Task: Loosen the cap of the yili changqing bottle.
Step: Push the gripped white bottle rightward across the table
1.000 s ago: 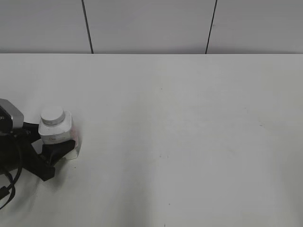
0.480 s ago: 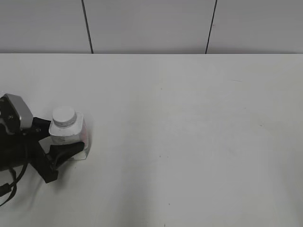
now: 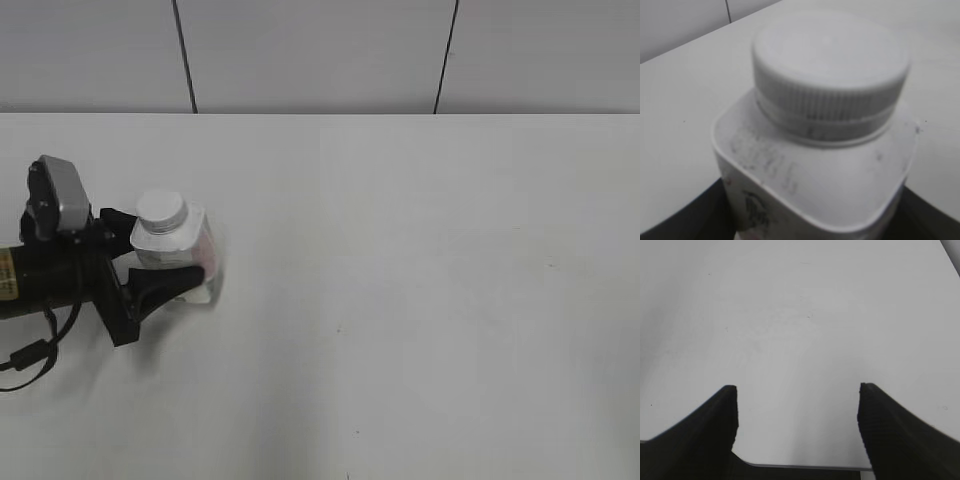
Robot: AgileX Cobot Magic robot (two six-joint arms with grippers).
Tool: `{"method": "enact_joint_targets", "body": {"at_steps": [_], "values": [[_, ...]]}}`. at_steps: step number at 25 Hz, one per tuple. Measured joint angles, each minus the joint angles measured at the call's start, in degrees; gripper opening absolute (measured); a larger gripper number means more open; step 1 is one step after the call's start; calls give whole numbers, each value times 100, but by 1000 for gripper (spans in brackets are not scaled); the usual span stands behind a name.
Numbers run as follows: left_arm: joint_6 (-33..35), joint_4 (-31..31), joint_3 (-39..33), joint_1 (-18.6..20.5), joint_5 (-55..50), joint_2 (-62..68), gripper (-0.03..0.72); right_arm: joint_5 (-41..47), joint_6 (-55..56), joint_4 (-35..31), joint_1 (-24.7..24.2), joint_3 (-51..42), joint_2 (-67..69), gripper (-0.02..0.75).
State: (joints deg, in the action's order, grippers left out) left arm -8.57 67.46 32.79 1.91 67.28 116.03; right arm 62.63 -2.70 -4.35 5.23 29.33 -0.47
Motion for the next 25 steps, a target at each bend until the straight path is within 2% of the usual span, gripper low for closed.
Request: {"method": "enact_joint_targets", "body": {"at_steps": [5, 10, 14, 25], "values": [[-6, -66, 296, -644, -24, 5, 460, 0, 0, 0, 0, 0, 0, 587], [-114, -642, 577, -1455, -17, 6, 460, 0, 0, 0, 0, 0, 0, 587], [-172, -1058, 615, -1869, -5, 6, 460, 0, 0, 0, 0, 0, 0, 587], [-370, -1198, 638, -1980, -36, 281, 460, 0, 0, 0, 0, 0, 0, 587]]}}
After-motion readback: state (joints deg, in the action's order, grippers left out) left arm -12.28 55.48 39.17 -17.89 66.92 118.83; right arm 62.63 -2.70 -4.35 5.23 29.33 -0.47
